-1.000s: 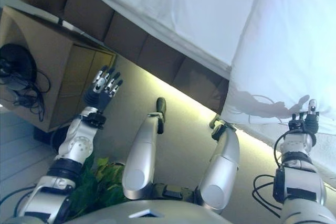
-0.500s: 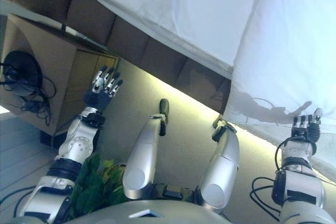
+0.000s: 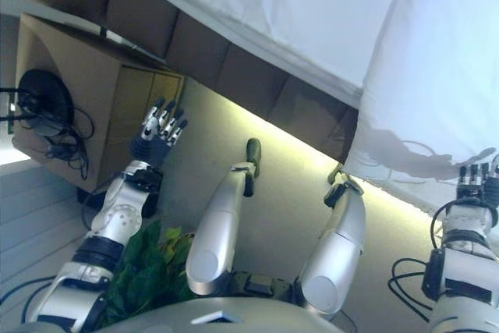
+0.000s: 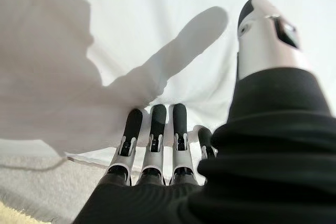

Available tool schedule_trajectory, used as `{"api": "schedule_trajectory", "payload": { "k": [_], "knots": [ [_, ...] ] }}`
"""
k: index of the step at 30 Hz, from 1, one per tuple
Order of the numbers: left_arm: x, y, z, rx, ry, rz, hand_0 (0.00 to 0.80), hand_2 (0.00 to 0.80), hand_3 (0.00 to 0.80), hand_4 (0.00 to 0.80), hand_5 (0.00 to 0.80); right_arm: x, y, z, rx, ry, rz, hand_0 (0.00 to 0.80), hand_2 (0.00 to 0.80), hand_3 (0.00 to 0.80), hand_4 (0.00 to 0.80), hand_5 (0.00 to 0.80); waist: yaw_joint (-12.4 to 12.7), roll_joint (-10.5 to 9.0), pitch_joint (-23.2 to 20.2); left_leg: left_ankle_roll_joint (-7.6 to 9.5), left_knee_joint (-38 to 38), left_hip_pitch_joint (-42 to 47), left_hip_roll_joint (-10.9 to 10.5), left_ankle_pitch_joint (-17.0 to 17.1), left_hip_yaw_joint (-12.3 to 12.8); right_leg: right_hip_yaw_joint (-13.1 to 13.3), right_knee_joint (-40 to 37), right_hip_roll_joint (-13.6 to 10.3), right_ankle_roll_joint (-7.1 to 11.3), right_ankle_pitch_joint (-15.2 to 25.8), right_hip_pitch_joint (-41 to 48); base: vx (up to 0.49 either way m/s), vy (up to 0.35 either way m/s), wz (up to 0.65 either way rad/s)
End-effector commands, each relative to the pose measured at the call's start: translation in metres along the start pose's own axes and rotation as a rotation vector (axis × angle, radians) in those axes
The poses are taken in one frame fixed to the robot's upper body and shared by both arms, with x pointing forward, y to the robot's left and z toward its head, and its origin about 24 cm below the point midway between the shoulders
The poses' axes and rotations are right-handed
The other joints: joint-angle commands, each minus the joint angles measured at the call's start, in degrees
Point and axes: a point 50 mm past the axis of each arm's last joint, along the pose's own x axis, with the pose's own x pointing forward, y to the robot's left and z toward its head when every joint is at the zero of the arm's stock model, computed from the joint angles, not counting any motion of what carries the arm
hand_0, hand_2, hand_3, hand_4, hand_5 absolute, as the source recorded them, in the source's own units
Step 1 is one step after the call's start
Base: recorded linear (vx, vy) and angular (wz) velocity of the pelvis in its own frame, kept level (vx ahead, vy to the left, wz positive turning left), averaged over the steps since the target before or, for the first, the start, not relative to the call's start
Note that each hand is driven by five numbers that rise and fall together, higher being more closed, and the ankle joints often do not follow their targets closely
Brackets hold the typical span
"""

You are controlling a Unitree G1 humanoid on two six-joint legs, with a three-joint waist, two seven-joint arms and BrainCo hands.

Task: Make the bed neatly

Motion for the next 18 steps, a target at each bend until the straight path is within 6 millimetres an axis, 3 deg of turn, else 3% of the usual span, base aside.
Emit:
{"api": "schedule_trajectory", "payload": {
  "k": [1, 3, 8, 13, 18],
  "knots": [
    [-0.004, -0.01, 0.007, -0.026, -0.08, -0.05, 0.0, 0.0, 0.0, 0.0, 0.0, 0.003, 0.017, 0.012, 0.028, -0.03, 0.084, 0.0, 0.0, 0.0, 0.0, 0.0, 0.6, 3.04, 0.9, 0.05, -5.9, -0.7, 0.2, 6.4, -3.7, 4.8, 3.0, -3.3, 7.78, -1.1, 0.3, 0.0, 0.0, 0.0],
    [-0.005, -0.008, 0.007, -0.031, -0.082, -0.045, 0.0, 0.0, 0.0, 0.0, 0.0, 0.001, 0.009, 0.006, 0.057, -0.022, 0.084, 0.0, 0.0, 0.0, 0.0, 0.0, 0.5, 2.78, 0.8, -0.07, -6.5, 0.4, 0.2, 6.3, -3.5, 4.5, 2.3, -3.3, 7.82, -0.9, 1.4, 0.007, 0.016, -0.02],
    [-0.01, 0.0, 0.005, -0.049, -0.075, -0.016, 0.0, 0.0, 0.0, 0.0, 0.0, -0.009, -0.03, -0.009, 0.087, 0.019, 0.023, 0.0, 0.0, 0.0, 0.0, 0.0, -0.6, 2.46, 0.2, -0.36, -7.8, 3.8, 0.2, 5.9, -2.9, 4.5, 0.8, -3.3, 8.06, -0.4, 4.4, 0.031, 0.049, -0.06],
    [-0.013, 0.004, -0.001, -0.063, -0.074, 0.006, 0.0, 0.0, 0.0, 0.0, 0.0, -0.021, -0.073, -0.011, 0.087, 0.038, -0.086, 0.0, 0.0, 0.0, 0.0, 0.0, -1.8, 2.68, -0.7, -0.63, -10.8, 6.6, 0.5, 6.4, -2.1, 4.9, -2.3, -2.6, 8.49, 0.5, 6.6, 0.027, 0.045, -0.08],
    [-0.014, 0.004, -0.004, -0.066, -0.084, 0.024, 0.0, 0.0, 0.0, 0.0, 0.0, -0.031, -0.098, -0.01, 0.111, 0.059, -0.177, 0.0, 0.0, 0.0, 0.0, 0.0, -2.9, 2.63, 0.3, -0.68, -12.5, 7.5, 0.9, 7.9, -0.9, 4.2, -4.8, -2.1, 8.25, 2.2, 7.8, -0.05, 0.018, -0.08]
  ]
}}
